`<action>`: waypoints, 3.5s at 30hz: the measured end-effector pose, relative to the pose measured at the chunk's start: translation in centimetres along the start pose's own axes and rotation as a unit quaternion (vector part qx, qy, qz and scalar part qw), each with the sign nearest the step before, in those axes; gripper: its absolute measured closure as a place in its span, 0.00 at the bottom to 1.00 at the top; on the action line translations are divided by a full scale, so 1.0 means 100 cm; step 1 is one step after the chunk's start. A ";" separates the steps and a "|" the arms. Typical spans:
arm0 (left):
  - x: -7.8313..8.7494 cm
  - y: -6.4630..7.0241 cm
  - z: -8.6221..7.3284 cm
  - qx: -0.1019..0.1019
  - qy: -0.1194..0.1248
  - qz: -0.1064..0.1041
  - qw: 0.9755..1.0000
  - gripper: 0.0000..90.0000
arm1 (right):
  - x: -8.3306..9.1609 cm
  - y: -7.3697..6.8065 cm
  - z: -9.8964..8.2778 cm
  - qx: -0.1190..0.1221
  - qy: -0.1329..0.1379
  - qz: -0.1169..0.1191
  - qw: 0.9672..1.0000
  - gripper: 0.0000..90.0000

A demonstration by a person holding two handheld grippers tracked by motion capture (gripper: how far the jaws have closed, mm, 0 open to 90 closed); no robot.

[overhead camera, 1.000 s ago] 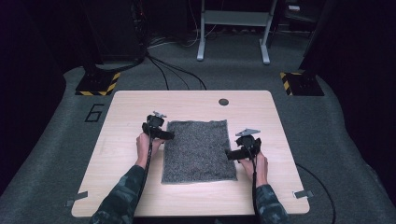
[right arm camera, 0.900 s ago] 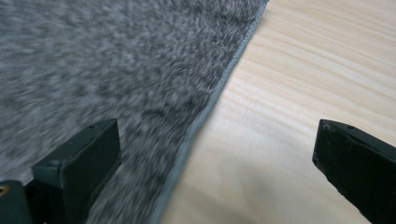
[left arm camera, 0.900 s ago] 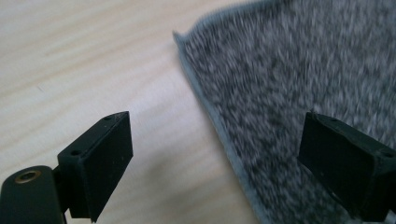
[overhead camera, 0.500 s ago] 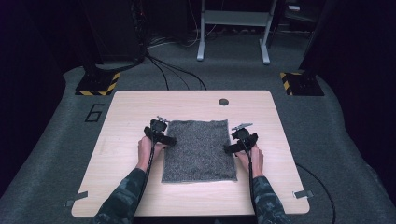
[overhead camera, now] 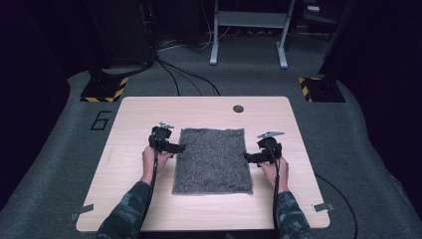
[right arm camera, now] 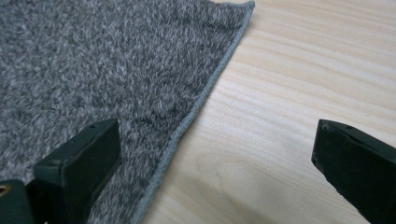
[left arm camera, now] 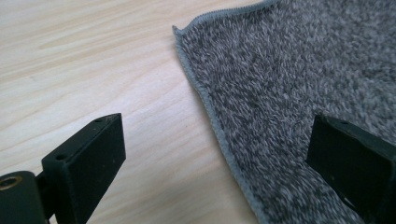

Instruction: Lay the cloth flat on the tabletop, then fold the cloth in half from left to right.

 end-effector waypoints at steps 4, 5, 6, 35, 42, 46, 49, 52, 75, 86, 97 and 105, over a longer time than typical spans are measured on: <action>0.009 -0.007 0.000 0.009 0.009 -0.002 1.000 0.05 | 0.005 0.001 0.003 0.003 0.001 0.006 1.000 0.02; 0.010 -0.009 0.000 0.008 0.008 -0.002 1.000 0.05 | 0.005 0.001 0.004 0.008 0.002 0.006 1.000 0.02; 0.010 -0.010 0.000 0.015 0.016 -0.002 1.000 0.05 | 0.006 0.001 0.005 0.005 0.000 0.008 1.000 0.02; -0.019 -0.016 0.021 0.017 -0.001 -0.024 1.000 0.06 | -0.013 -0.006 0.037 0.024 -0.020 0.045 0.999 0.02; -0.030 -0.016 0.031 0.011 -0.009 -0.033 0.999 0.06 | 0.001 -0.035 0.034 0.049 -0.007 0.068 0.996 0.02; -0.035 -0.014 0.036 0.009 -0.014 -0.035 0.999 0.05 | 0.004 -0.057 0.029 0.077 -0.009 0.084 0.993 0.02; -0.039 -0.013 0.040 0.012 -0.010 -0.037 0.999 0.06 | 0.006 -0.075 0.026 0.087 -0.006 0.094 0.992 0.02; -0.045 -0.011 0.042 0.009 -0.017 -0.039 0.999 0.06 | 0.008 -0.095 0.022 0.108 -0.003 0.108 0.988 0.03; -0.072 -0.012 0.052 0.016 -0.036 -0.049 0.998 0.21 | -0.016 -0.214 -0.005 0.202 -0.027 0.173 0.963 0.09; -0.076 -0.013 0.052 0.006 -0.036 -0.042 0.998 0.48 | -0.025 -0.259 -0.011 0.248 -0.016 0.176 0.953 0.42; -0.077 -0.007 0.052 -0.023 -0.032 -0.027 0.999 0.70 | -0.032 -0.275 -0.019 0.271 -0.017 0.172 0.947 0.68; -0.076 -0.009 0.052 -0.026 -0.034 -0.022 0.999 0.84 | -0.030 -0.278 -0.023 0.265 -0.011 0.174 0.948 0.92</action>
Point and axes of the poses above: each handheld gripper's, and its own axes: x roughly backward along the jaws, z roughly out of its top, y roughly to its right, the point moved 1 cm from there along -x, roughly forward along the jaws, and after that the axes turned 2 degrees about -z, right-handed, at the moved point
